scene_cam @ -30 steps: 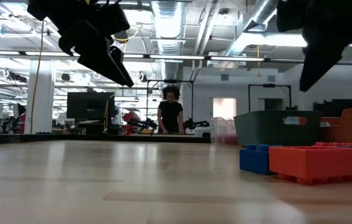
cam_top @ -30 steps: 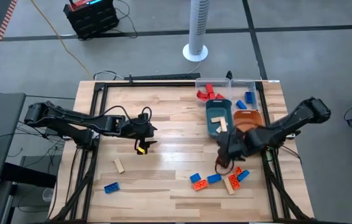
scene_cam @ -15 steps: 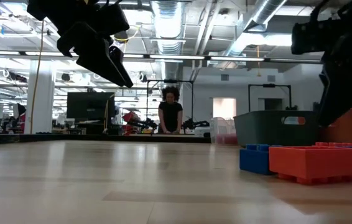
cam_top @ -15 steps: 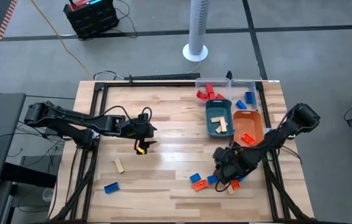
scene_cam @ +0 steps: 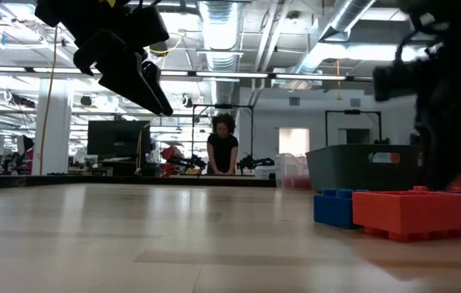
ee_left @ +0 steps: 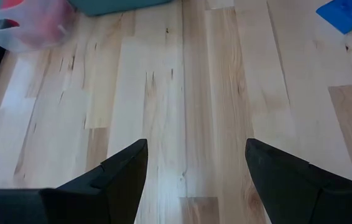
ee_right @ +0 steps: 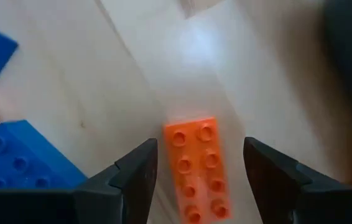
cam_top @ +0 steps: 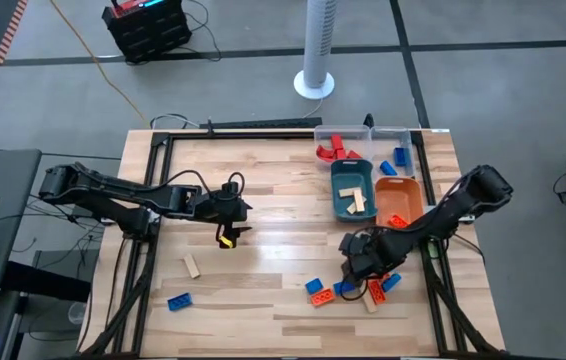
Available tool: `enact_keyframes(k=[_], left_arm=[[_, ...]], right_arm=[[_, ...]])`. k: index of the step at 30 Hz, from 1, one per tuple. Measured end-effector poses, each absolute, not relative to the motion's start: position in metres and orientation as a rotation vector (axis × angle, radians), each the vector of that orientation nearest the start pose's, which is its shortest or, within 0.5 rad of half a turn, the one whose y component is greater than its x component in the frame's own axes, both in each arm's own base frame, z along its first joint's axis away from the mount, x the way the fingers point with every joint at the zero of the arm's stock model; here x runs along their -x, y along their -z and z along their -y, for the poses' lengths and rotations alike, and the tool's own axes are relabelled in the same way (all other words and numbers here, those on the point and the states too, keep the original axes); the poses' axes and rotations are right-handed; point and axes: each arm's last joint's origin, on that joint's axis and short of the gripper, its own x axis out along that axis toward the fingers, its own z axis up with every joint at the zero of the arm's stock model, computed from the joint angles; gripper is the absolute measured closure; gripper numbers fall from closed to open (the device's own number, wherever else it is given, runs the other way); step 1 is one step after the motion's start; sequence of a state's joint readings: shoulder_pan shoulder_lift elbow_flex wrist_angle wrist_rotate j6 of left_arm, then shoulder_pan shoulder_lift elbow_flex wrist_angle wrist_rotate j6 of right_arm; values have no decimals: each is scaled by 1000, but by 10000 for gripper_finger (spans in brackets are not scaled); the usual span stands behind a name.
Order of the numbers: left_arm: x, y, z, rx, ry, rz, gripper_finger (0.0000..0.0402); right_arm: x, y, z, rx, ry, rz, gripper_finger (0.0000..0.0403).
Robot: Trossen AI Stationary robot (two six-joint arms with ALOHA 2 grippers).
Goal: Sort blocks
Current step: Put the 8 stud orange game piece into the orange bin
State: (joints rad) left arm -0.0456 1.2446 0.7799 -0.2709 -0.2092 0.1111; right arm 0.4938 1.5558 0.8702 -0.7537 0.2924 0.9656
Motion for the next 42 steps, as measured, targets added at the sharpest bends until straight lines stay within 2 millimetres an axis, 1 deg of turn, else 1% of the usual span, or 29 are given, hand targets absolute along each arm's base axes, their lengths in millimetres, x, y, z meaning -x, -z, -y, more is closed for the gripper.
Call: enact_keyframes(k=[2, 5, 10, 13, 18, 20, 22, 25, 28, 32, 36, 39, 42], left_arm=[[-252, -232, 5, -200, -115, -746, 136], [-252, -232, 5, -201, -115, -746, 136], [-252, -232, 5, -201, -115, -746, 136], [-252, -233, 5, -201, -115, -745, 136], [-252, -232, 5, -201, -115, -746, 136], [-252, -232, 5, -201, -115, -747, 136], [-252, -232, 5, -201, -115, -748, 136], [-252, -232, 5, -201, -115, -749, 136], [-252, -232, 5, -201, -115, -749, 136], [-252, -232, 5, -200, -115, -749, 136], [-252, -232, 5, -198, -117, -749, 136], [-252, -232, 5, -198, -116, -753, 136], [-251, -231, 5, -198, -116, -769, 136]], right_arm=[[-226, -153, -111, -285, 453, -1249, 163], [-220, -143, -108, -288, 464, -1262, 163], [-220, -141, -107, -280, 434, -1260, 170], [-221, -140, -105, -286, 411, -1286, 198], [-223, -141, -101, -300, 390, -1315, 279], [-223, -141, -99, -298, 396, -1321, 303], [-223, -141, -98, -294, 401, -1326, 313], [-223, -144, -96, -285, 417, -1351, 308], [-224, -150, -97, -274, 427, -1380, 298], [-225, -164, -98, -254, 442, -1407, 297], [-221, -186, -96, -262, 462, -1404, 297], [-209, -205, -90, -262, 560, -1389, 297], [-191, -224, -83, -255, 693, -1299, 297]])
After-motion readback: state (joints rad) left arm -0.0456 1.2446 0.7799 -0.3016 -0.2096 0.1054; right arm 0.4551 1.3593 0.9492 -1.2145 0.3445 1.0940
